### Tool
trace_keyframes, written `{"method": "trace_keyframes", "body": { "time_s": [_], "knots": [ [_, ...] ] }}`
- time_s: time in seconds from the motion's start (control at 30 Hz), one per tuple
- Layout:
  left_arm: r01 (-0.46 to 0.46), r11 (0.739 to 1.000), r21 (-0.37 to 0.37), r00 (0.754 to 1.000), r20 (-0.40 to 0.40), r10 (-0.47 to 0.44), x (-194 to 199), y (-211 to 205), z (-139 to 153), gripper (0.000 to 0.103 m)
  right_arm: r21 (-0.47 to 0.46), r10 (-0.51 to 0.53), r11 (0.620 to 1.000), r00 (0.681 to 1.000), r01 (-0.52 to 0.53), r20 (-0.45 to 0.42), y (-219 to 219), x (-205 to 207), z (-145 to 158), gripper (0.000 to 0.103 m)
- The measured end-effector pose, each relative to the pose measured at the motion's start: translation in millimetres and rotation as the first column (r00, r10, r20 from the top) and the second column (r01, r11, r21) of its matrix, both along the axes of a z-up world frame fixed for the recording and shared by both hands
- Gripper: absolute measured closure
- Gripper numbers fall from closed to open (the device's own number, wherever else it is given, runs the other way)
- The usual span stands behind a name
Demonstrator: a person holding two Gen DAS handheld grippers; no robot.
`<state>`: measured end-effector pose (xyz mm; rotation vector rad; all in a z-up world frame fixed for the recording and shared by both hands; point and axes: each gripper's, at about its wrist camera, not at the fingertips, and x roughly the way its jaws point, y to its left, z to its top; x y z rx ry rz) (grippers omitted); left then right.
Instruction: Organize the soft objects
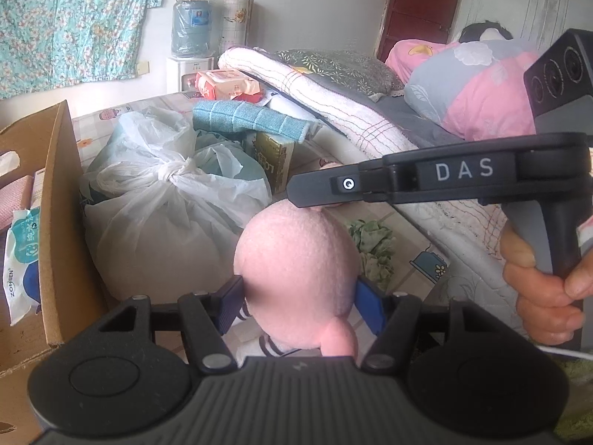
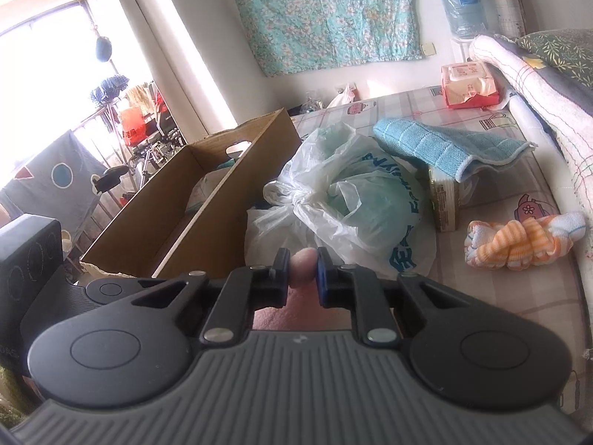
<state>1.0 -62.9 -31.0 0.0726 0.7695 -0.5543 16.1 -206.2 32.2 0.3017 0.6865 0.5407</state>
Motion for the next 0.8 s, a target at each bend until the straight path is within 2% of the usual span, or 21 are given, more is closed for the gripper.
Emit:
{"method": "trace_keyframes", "body": {
  "time_s": [0.23, 0.47, 0.67, 0.8],
  "knots": [
    [-0.007, 0.996, -0.087, 0.997, 0.082, 0.014, -16.7, 19.5, 45.0, 0.037, 0.007, 0.017, 1.0, 0.993, -0.018, 0.118, 7.2, -14.6, 55.0, 0.09],
    [-0.048, 0.985, -0.166, 0.981, 0.176, 0.078, -25.2, 52.9, 95.2, 0.036, 0.015, 0.097, 0.994, 0.96, -0.105, 0.261, 37.6, -12.3, 119.4, 0.091],
    [-0.198, 0.96, -0.197, 0.952, 0.193, 0.236, -22.5, 96.3, 122.3, 0.035, 0.003, 0.213, 0.974, 0.926, -0.225, 0.311, 91.8, 13.8, 157.7, 0.091],
    [-0.311, 0.927, -0.208, 0.92, 0.179, 0.349, -16.8, 129.6, 130.5, 0.031, 0.004, 0.293, 0.952, 0.914, -0.307, 0.28, 138.0, 43.5, 168.8, 0.091]
  ]
}}
